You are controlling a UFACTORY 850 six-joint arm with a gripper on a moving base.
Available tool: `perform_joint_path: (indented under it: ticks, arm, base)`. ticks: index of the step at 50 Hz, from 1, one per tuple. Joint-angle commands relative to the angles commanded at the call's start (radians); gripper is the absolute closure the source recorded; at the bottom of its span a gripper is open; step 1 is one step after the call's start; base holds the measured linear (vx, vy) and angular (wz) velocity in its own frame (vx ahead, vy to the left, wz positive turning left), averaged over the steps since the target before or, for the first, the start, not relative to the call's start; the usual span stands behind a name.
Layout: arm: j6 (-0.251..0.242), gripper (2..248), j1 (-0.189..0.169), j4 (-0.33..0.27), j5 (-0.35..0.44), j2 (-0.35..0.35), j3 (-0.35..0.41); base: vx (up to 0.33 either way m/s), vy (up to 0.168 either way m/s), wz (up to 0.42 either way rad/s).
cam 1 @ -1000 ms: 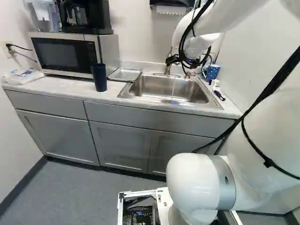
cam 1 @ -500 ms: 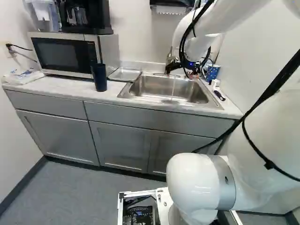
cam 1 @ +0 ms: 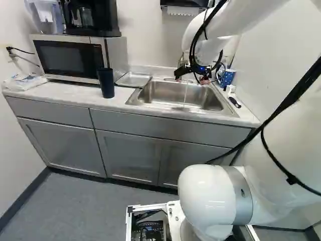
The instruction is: Rinse the cup and place it in the tray
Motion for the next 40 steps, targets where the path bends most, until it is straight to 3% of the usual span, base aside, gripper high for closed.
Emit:
perform_joint_path:
  ticks: [40]
  arm:
    - [0.000,3,0.148,0.000,0.000,0.015,0.013]
  base:
    - [0.000,0.000,0.000]
